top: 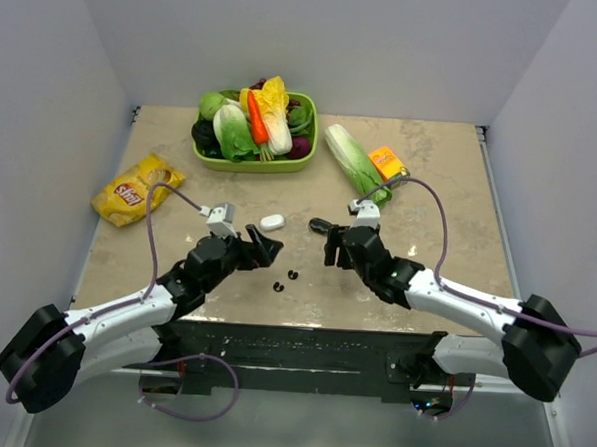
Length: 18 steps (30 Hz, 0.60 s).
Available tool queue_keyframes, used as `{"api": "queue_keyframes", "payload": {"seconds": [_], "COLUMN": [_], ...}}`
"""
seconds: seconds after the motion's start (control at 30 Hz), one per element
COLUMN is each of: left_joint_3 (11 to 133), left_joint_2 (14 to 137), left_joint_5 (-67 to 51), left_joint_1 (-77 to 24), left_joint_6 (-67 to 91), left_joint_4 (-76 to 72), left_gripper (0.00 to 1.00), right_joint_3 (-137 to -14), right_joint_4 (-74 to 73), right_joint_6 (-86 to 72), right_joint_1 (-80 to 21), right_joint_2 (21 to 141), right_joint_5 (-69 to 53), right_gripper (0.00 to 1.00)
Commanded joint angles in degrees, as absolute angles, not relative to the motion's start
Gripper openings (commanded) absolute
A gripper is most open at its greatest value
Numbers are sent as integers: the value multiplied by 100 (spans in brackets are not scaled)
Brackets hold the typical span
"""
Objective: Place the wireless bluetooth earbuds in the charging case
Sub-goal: Pick up the charging case at the center of the board.
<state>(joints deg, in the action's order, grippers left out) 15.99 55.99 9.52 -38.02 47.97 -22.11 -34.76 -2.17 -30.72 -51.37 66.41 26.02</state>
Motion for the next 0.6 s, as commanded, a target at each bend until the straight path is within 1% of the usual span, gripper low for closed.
{"api": "queue_keyframes", "payload": {"seconds": [0.0, 0.03, 0.2, 0.27, 0.33, 0.43, 0.47, 0.53, 0.57], "left_joint_3": [1916, 1899, 1653, 1705, 1827, 2187, 2467, 2854, 3326], "left_joint_2": [5432, 5406, 5186, 5238, 5326, 5703, 6009, 6440, 6921], "left_joint_5": [1248, 1231, 1292, 1345, 1519, 1503, 1486, 1381, 1406], "left_joint_1": [-4385, -4447, -4509, -4509, -4517, -4518, -4509, -4526, -4561], "left_joint_6": [4219, 4184, 4034, 3955, 3850, 3692, 3657, 3560, 3533], "left_joint_4": [-2198, -2119, -1987, -1934, -1758, -1600, -1556, -1328, -1205], "left_gripper": [93, 93, 93, 94, 95, 96, 96, 96, 96], "right_joint_3": [-3989, -4147, -4394, -4754, -4991, -4923, -4844, -4520, -4387], "right_joint_4": [641, 659, 940, 784, 747, 695, 625, 519, 362], "right_joint_6": [-3375, -3349, -3278, -3287, -3296, -3480, -3637, -3726, -3814], "right_joint_1": [-4449, -4395, -4114, -4061, -4025, -4008, -4008, -4008, -4017], "right_joint_2": [7372, 7687, 8445, 8839, 8973, 8702, 8518, 7869, 7605], "right_joint_5": [2286, 2216, 1943, 1969, 2013, 2179, 2284, 2582, 2680], "right_gripper": [72, 71, 71, 71, 70, 69, 69, 70, 70]}}
